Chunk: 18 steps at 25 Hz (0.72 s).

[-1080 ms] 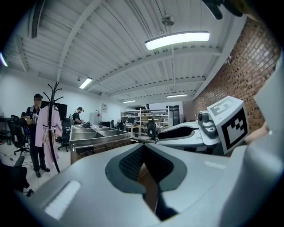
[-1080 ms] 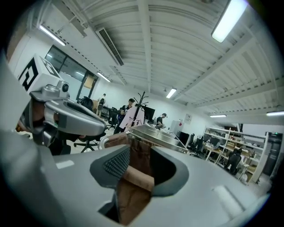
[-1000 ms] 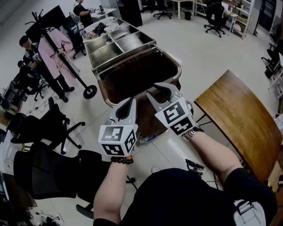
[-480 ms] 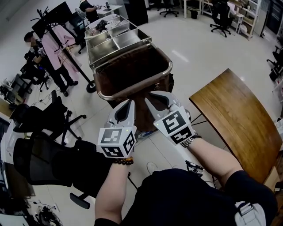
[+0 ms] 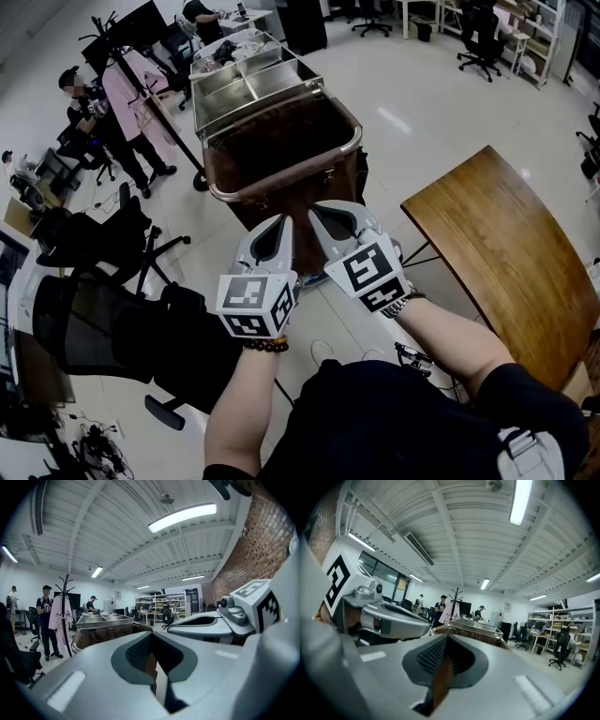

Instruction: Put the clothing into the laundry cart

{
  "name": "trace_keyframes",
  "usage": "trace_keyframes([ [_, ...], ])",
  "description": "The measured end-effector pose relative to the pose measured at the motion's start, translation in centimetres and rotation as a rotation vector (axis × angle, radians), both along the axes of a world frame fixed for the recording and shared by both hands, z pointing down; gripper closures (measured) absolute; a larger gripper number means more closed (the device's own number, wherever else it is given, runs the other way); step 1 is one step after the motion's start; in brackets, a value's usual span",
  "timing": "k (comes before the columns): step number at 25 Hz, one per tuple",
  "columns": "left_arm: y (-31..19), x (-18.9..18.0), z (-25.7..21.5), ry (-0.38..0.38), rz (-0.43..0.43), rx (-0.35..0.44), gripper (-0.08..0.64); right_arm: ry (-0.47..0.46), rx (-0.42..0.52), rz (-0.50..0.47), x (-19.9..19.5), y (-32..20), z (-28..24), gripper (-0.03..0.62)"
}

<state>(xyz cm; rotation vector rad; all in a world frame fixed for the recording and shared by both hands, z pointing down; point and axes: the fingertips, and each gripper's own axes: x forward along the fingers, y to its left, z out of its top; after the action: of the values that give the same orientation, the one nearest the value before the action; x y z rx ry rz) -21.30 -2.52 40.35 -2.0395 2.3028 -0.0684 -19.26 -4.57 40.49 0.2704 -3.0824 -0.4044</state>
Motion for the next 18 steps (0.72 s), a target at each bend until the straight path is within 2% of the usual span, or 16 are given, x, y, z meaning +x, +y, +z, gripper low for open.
trace_keyframes([
  [18,-0.14,1.00,0.50,-0.001,-0.008,-0.005,0.558,0.002,0.015,-0.007,0.77,0.21,0.22,0.592],
])
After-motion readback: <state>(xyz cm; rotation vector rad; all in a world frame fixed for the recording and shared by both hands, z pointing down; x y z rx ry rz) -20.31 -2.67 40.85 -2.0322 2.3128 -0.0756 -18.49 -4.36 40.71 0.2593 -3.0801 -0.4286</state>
